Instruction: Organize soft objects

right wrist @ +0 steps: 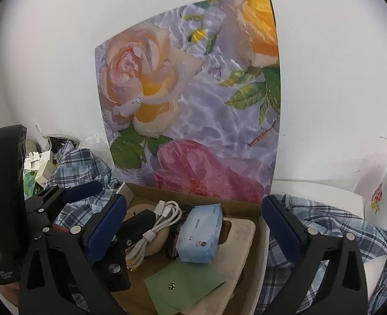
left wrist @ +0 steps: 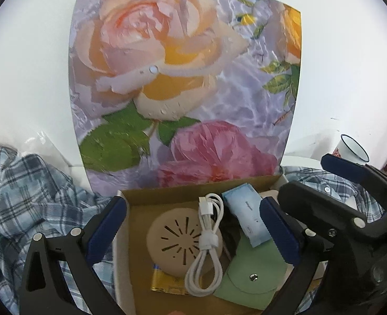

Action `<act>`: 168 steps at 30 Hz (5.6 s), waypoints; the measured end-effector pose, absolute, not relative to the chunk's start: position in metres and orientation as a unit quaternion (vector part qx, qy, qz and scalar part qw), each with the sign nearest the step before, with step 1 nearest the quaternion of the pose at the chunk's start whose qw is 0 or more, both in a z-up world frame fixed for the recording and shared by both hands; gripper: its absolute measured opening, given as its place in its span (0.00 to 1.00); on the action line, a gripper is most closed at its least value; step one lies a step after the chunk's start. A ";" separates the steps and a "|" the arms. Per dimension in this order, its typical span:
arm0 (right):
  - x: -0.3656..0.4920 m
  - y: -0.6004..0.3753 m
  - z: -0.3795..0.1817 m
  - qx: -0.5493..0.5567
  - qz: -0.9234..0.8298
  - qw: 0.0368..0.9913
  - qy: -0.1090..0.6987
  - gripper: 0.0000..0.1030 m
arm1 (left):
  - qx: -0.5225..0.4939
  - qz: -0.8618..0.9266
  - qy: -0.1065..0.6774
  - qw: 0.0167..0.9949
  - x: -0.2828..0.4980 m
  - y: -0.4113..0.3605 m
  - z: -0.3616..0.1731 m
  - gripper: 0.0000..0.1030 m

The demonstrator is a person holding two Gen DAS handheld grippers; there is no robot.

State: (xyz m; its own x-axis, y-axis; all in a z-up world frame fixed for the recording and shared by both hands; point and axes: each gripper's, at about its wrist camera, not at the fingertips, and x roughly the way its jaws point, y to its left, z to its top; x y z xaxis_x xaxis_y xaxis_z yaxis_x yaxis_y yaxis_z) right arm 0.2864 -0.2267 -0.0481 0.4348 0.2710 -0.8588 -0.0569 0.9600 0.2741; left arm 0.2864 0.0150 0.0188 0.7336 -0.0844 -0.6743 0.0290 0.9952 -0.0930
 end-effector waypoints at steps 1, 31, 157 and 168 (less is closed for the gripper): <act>0.286 -0.226 -0.046 0.101 0.097 0.842 0.521 0.99 | -0.035 -0.027 0.361 0.932 0.285 0.017 0.022 1.00; 0.261 -0.232 0.092 0.071 0.111 0.907 0.400 1.00 | -0.034 -0.040 0.190 0.980 0.195 0.018 0.160 1.00; 0.056 -0.193 0.009 0.011 0.080 0.851 0.520 1.00 | 0.050 -0.069 0.289 0.953 0.049 -0.007 0.003 1.00; 0.056 -0.194 0.008 0.017 0.077 0.849 0.523 1.00 | 0.056 -0.069 0.293 0.952 0.050 -0.008 0.001 1.00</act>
